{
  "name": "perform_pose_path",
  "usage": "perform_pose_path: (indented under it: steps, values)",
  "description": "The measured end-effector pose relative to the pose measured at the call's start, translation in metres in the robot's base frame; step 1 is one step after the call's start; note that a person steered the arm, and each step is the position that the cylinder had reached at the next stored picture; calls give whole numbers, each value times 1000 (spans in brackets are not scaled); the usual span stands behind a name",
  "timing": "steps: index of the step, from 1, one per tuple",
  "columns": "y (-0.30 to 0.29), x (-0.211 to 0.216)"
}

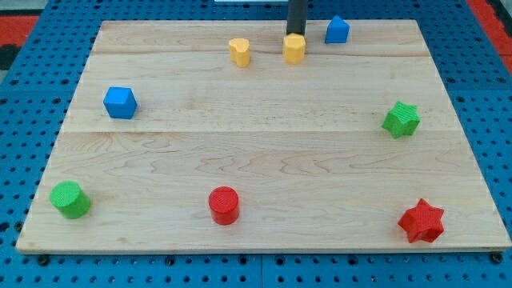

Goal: Push the blue triangle towards the yellow hexagon

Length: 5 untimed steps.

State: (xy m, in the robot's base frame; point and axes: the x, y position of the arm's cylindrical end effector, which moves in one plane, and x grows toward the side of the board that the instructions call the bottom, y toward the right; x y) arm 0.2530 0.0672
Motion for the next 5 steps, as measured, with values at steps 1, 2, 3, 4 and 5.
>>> perform_pose_path:
  steps: [1,2,3,4,5]
  values:
    - [1,26]
    - [1,-34]
    - [5,-61]
    - [22,-61]
    - [101,-58]
